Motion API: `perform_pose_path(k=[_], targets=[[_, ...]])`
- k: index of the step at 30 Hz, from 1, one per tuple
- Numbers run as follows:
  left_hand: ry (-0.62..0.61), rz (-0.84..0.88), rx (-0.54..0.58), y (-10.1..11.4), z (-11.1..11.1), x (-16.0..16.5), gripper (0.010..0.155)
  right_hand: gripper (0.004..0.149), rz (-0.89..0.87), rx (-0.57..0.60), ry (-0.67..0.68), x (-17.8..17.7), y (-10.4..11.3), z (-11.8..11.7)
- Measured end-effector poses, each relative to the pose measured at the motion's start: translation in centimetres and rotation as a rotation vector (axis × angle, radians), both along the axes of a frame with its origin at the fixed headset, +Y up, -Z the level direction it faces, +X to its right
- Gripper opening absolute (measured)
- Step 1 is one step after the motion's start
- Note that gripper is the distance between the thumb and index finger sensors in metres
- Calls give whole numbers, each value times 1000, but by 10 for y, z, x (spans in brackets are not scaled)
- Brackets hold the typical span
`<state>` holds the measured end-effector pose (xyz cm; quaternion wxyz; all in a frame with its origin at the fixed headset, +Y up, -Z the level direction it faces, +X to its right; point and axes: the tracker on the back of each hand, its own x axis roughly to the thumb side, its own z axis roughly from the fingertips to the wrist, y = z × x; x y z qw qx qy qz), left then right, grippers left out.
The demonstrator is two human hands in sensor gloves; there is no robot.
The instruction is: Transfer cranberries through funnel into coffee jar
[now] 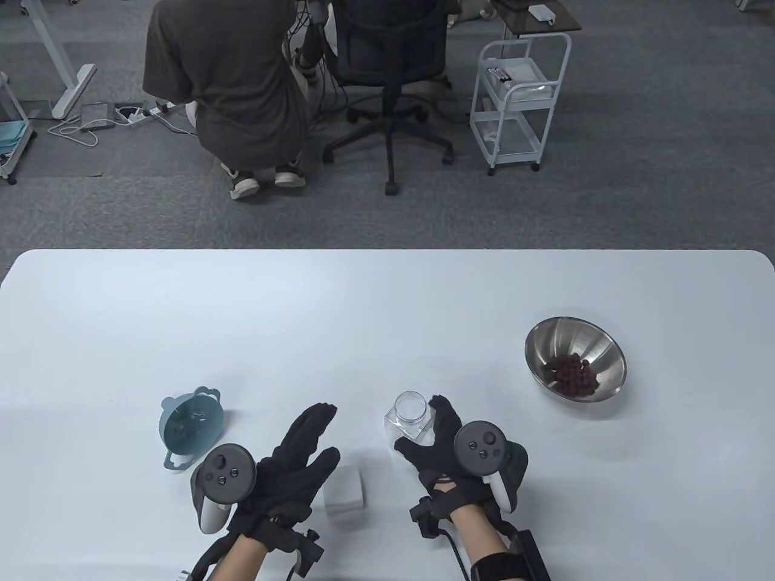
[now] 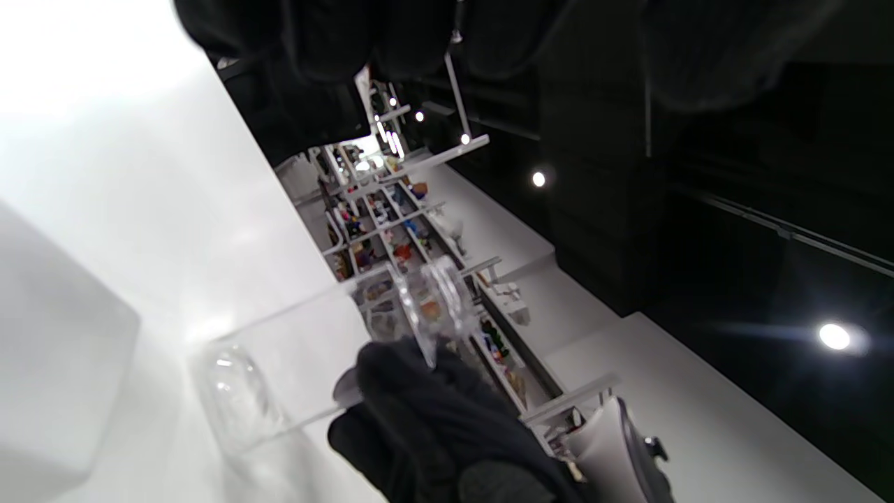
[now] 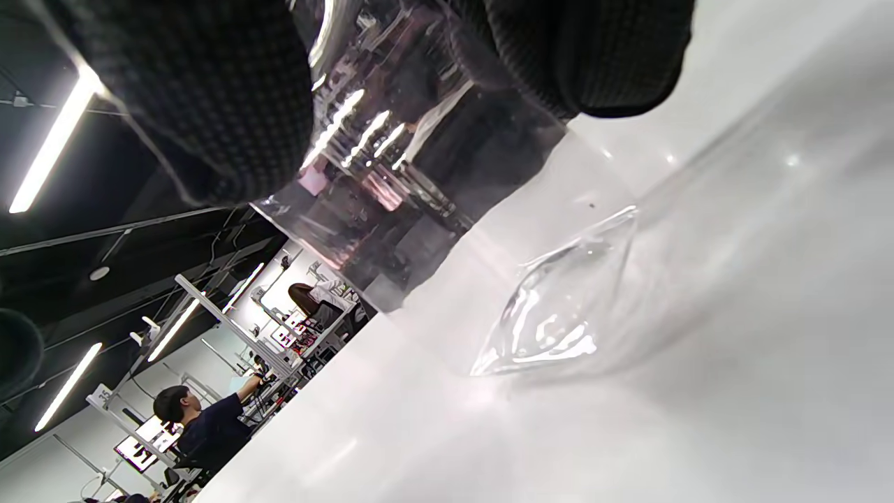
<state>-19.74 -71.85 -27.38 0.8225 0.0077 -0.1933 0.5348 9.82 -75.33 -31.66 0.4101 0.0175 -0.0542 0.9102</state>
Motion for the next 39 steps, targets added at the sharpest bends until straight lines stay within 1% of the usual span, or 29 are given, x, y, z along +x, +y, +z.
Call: perform_pose_path(k=[6,11,13,15,17,19,21,23,26,28,30,34,35,36,38,39], targets=[[-1,-7,-2,0,0,1,77,93,-4,-31,-11,2,-4,1],[-3,-15,-13,-1,0,1,77,93,44,-40,-12,2,-3,1],[-3,-18,-12,-1,0,1,77,94,52,-65,-3,2,-2,1],[0,-19,-15,-1,0,1,77,97,55,-88,17,2,-1,1],[6,-23,-14,1,-1,-1,78,100,73,-71,27,5,4,2],[22,-41,-3,6,-2,-5,78,102,86,-77,47,8,8,4],[59,-87,23,15,-2,-10,77,104,91,-63,66,12,14,7],[142,-174,61,29,-3,-21,75,102,101,16,65,20,24,13],[236,-306,110,43,-4,-39,75,101,106,84,84,30,37,21],[330,-392,135,51,-5,-54,74,99,97,132,100,37,46,27],[425,-472,128,55,-8,-76,72,99,76,160,134,46,53,33],[543,-489,25,52,-16,-115,66,98,19,178,209,59,57,42],[590,-491,-16,49,-18,-126,65,98,14,185,221,63,58,45],[615,-497,-36,47,-19,-133,65,98,15,187,226,66,58,46],[679,-525,-116,38,-23,-150,65,98,7,191,249,72,56,50],[687,-536,-135,35,-24,-154,65,98,3,194,252,73,56,51]])
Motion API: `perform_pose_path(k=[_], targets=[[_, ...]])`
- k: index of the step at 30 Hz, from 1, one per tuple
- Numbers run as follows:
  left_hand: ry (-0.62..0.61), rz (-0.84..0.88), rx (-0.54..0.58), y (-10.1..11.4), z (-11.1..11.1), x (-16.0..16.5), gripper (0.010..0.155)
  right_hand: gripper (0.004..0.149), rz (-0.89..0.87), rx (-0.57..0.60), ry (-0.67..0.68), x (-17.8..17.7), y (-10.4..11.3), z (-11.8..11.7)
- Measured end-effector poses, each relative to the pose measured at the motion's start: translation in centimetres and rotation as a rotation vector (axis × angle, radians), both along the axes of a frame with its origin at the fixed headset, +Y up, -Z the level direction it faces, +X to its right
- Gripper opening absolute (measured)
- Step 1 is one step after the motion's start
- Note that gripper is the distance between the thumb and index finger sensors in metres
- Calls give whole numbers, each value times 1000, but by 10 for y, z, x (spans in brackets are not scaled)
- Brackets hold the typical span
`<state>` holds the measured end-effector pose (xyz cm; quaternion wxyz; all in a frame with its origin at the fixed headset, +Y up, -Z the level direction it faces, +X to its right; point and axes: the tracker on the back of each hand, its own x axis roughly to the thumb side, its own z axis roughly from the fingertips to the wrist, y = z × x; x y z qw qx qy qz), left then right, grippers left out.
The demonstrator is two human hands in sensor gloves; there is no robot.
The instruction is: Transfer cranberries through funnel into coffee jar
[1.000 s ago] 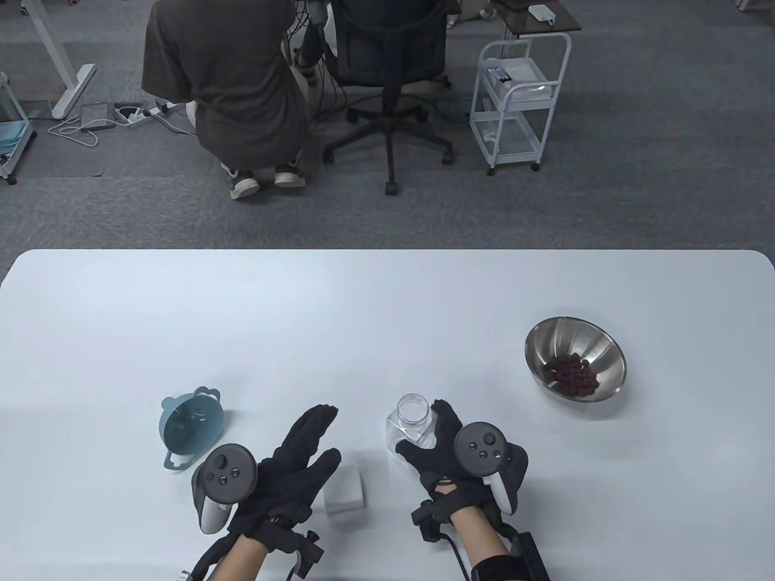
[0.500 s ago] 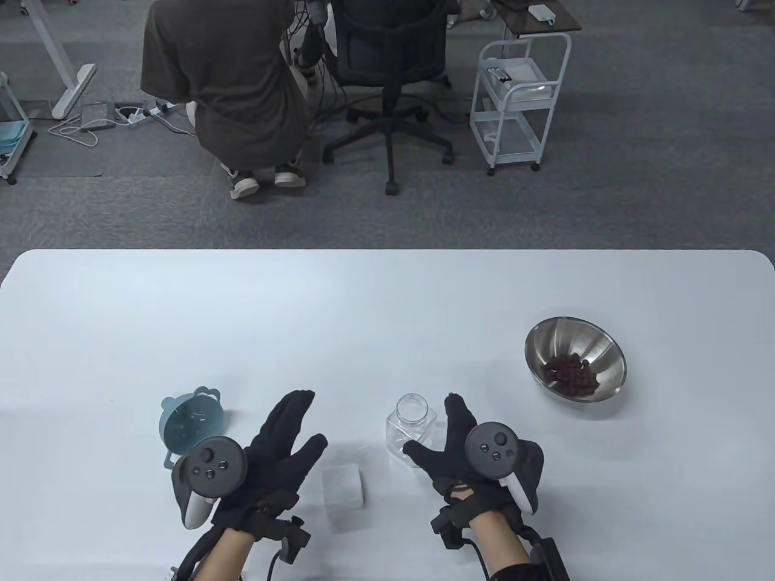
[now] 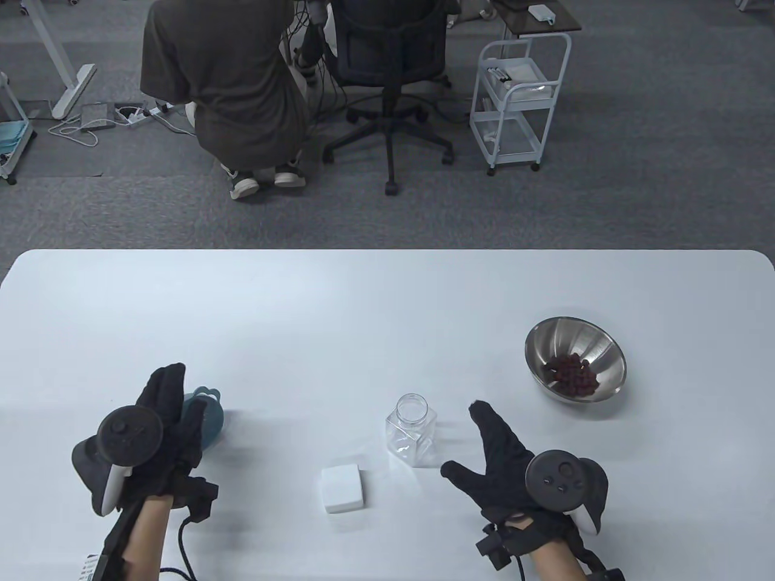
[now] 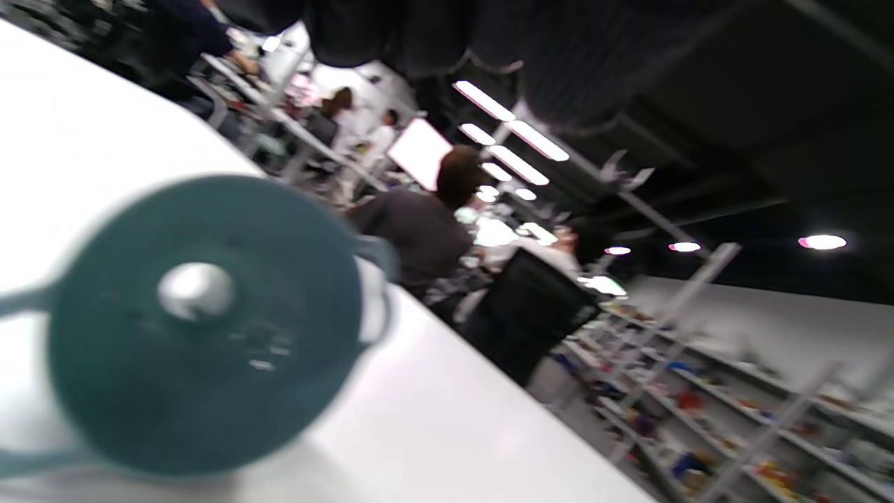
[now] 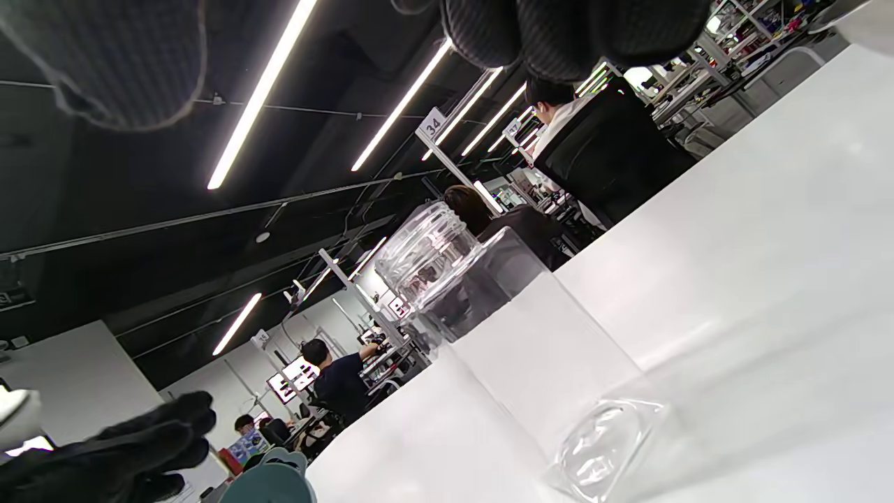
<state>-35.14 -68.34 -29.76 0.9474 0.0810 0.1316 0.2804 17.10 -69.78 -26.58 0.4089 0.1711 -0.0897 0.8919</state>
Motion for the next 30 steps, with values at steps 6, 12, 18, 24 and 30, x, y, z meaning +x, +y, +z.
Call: perform_pose_path(k=[6,12,18,24,30], targets=[[67,5,-115,-33,-9,-21,70,96,-51,39,-9,13,-9,5],[123,-65,-178,-51,-12,-23,62,96,-92,49,-27,22,-13,9],[157,-107,-174,-48,-12,-21,56,95,-114,39,-43,26,-17,10],[184,-247,-175,-39,-14,-18,55,96,-124,41,-56,29,-16,11],[223,-296,-134,-25,-13,-14,51,97,-127,34,-45,29,-18,9]])
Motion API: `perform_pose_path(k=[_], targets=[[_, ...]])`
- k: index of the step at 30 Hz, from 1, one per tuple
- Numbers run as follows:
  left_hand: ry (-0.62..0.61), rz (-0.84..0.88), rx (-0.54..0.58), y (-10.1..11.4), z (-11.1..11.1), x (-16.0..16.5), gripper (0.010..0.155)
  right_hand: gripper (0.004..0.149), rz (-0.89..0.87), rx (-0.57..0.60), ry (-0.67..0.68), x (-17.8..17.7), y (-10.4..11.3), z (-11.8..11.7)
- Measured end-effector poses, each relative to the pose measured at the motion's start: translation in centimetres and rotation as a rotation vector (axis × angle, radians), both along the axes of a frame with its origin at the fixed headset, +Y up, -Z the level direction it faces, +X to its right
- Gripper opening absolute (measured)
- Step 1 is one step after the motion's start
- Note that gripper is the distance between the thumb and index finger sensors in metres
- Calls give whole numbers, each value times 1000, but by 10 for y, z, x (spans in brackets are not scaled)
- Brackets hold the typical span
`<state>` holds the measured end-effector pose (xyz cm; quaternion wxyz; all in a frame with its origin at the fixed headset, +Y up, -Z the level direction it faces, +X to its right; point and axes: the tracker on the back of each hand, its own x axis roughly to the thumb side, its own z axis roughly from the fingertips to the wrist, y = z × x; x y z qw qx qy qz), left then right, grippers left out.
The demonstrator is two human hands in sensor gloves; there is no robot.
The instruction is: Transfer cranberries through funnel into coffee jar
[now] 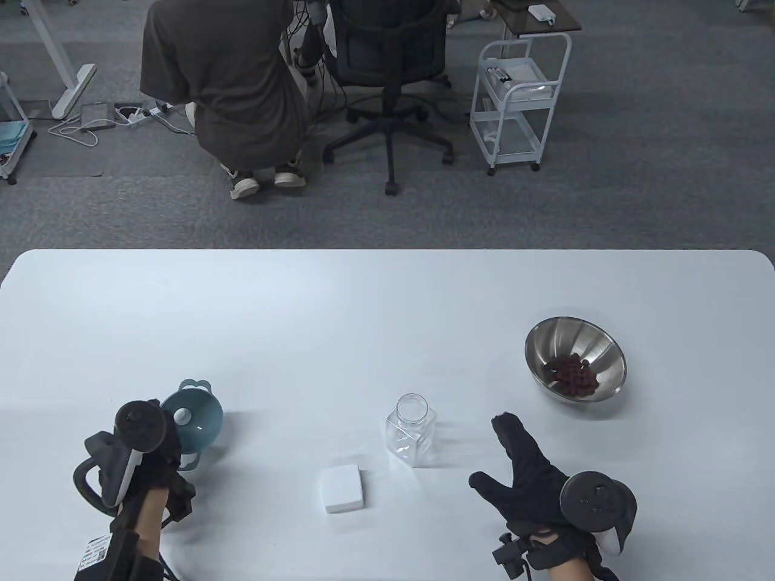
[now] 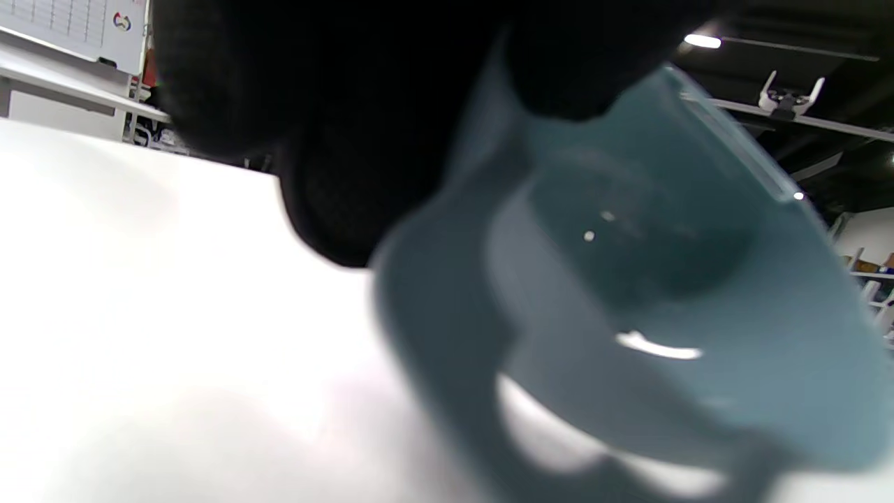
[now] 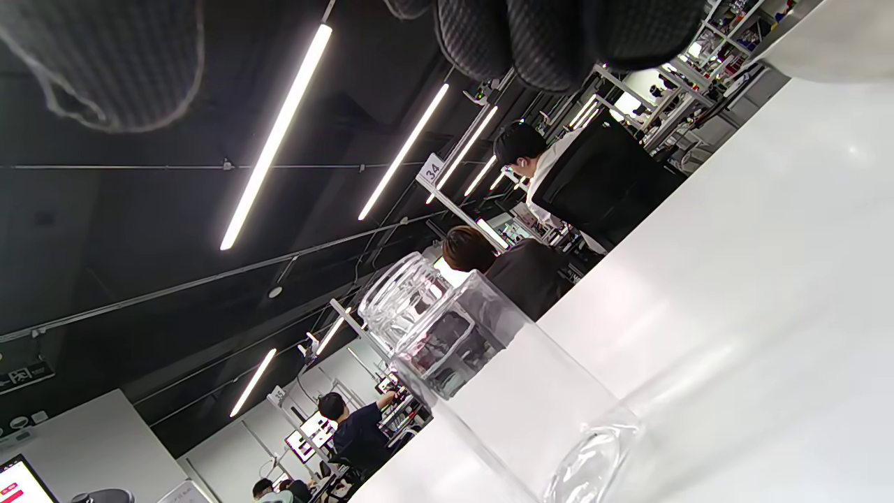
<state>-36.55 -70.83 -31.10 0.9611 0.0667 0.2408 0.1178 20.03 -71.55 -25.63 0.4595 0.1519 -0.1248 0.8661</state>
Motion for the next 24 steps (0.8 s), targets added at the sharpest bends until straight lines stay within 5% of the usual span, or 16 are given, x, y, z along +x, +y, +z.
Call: perform_pose_path(k=[24], targets=[[-329,444,116,91,-17,88,48,98,-11,-23,13,1,0,0]])
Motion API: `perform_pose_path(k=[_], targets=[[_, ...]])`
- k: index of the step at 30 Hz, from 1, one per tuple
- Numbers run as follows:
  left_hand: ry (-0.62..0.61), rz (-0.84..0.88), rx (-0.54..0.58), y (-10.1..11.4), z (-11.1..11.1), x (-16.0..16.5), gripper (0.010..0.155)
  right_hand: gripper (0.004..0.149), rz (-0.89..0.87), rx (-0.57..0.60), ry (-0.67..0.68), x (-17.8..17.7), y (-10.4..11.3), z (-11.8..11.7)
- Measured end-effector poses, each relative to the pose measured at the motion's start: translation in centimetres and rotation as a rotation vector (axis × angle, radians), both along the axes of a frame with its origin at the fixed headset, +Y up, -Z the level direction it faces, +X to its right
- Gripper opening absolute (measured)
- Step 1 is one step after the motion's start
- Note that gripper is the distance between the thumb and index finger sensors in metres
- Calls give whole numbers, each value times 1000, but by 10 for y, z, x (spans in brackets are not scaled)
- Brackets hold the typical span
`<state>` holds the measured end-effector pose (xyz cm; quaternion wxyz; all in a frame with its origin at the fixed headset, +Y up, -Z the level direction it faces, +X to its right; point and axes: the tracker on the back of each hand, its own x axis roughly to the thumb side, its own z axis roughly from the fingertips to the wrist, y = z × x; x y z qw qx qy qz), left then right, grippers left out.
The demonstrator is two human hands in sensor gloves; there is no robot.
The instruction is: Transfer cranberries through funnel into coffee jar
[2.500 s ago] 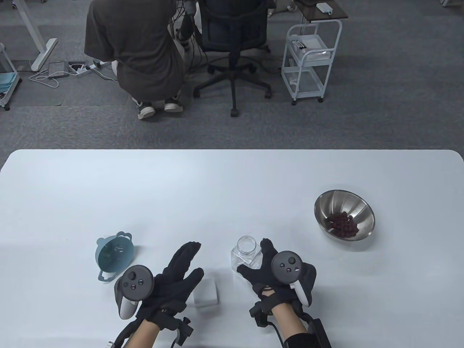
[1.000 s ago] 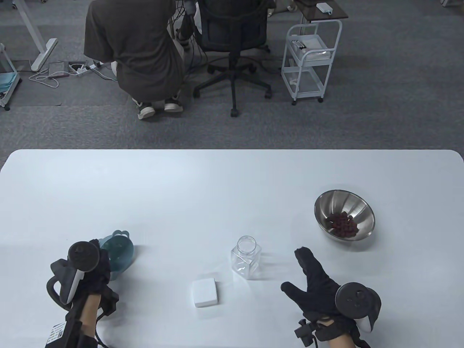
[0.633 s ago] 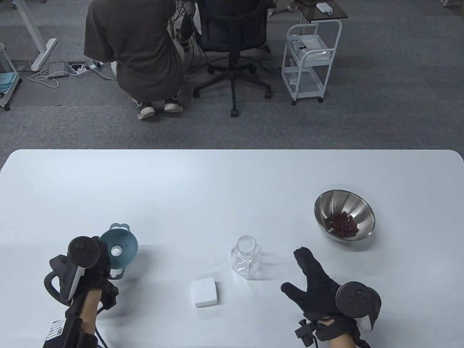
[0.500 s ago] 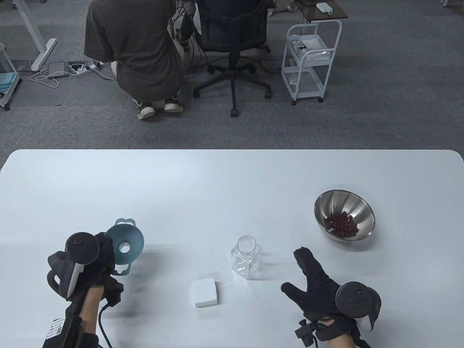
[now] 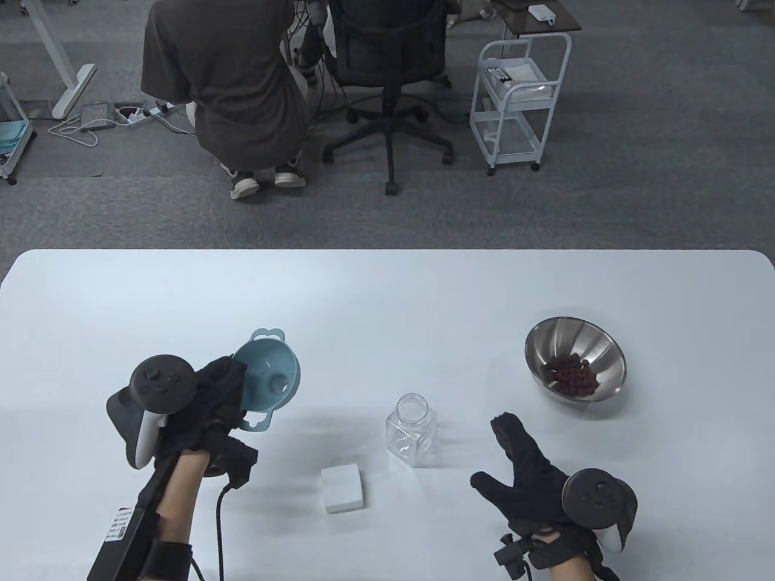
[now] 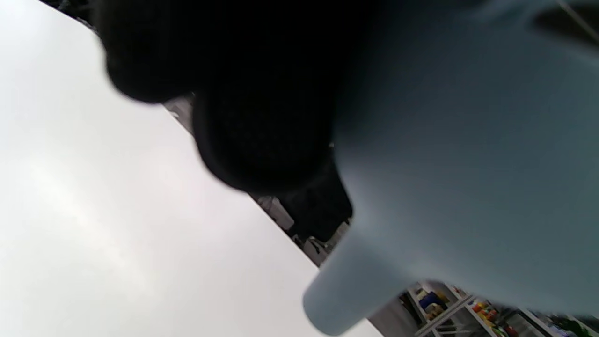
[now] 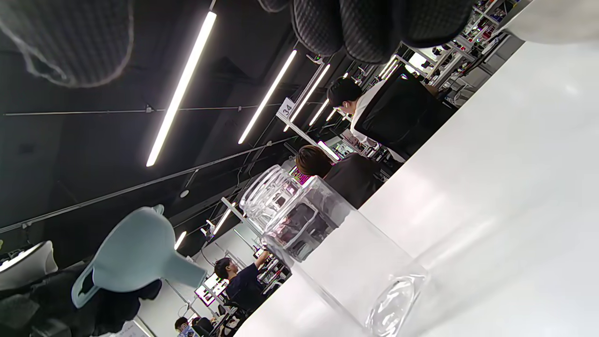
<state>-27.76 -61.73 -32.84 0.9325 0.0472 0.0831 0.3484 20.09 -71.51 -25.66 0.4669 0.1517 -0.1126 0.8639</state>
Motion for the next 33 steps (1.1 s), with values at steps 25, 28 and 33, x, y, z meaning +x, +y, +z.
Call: perform_pose_path(k=[25,28,33], targets=[[-287,-104,-4,38,-23,141,48,98,6,3,0,1,0,0],[-301,-120,-27,31,-24,153,48,98,5,2,0,1,0,0],[-317,-159,-61,15,-27,167,49,98,4,2,0,1,0,0]])
